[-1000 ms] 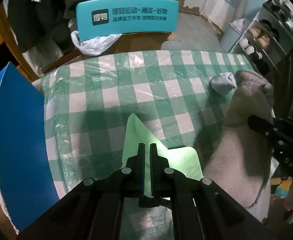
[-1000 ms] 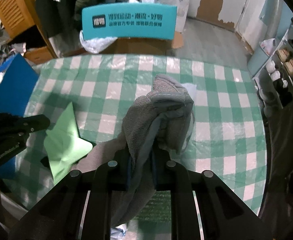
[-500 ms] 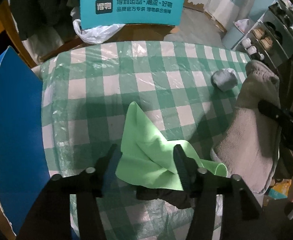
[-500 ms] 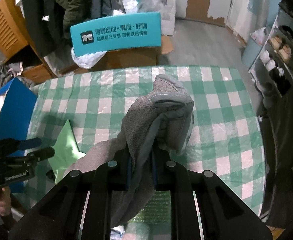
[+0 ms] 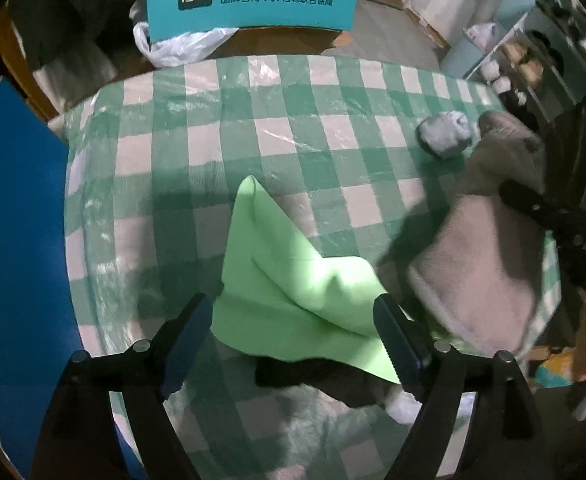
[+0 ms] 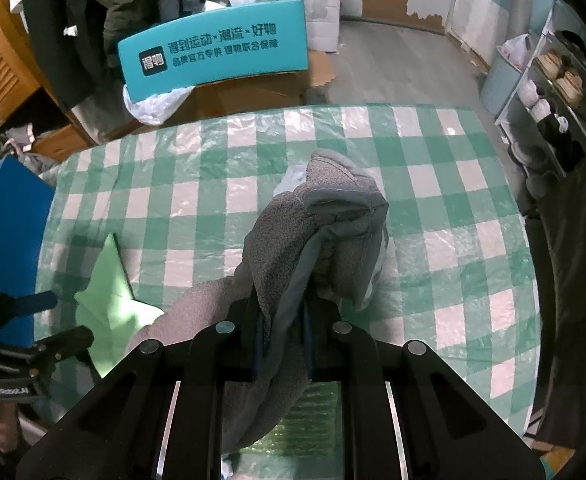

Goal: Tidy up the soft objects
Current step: 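Lift the green cloth with the left gripper while the right gripper holds the grey mitt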

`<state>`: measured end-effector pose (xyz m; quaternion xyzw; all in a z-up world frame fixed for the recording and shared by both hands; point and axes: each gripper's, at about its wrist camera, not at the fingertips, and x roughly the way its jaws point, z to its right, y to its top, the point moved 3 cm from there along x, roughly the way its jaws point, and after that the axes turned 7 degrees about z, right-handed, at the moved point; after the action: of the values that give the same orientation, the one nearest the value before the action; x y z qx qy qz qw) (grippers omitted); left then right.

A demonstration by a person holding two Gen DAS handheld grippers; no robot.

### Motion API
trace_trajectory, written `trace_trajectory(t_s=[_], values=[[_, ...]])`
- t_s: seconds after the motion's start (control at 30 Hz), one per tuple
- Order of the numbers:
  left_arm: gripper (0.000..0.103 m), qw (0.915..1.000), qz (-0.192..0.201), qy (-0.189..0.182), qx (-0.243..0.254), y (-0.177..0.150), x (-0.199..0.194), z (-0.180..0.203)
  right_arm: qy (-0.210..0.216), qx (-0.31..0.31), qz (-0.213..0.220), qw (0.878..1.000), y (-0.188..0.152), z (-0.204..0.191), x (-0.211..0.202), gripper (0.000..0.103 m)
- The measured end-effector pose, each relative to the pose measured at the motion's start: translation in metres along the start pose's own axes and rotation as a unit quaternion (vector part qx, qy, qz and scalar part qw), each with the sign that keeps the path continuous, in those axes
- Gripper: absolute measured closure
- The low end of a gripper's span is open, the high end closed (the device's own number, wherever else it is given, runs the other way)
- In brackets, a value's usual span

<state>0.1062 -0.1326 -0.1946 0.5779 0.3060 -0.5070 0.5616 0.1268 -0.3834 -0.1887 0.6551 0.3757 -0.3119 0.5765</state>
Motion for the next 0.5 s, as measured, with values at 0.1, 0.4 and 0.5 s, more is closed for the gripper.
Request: trace_trajectory(t_s=[0.1,0.4,0.5], values=[[0.018,0.9999,-0.013,-0.003,-0.001,0.002,0.010,0.000,-0.001,0.006,0.000,1.000,0.000,0.005,-0.001,0.090],[0.016,0.9986,-0.050,0.012,0.013,-0.001,0.038,0.009,-0.005,0.007,-0.002,1.000,-0.005,0.012,-0.001,0.090],[0.013,0.9980,-0.053,0.024,0.027,-0.003,0.043,0.014,-0.004,0.010,-0.003,1.000,-0.005,0.015,0.000,0.090]])
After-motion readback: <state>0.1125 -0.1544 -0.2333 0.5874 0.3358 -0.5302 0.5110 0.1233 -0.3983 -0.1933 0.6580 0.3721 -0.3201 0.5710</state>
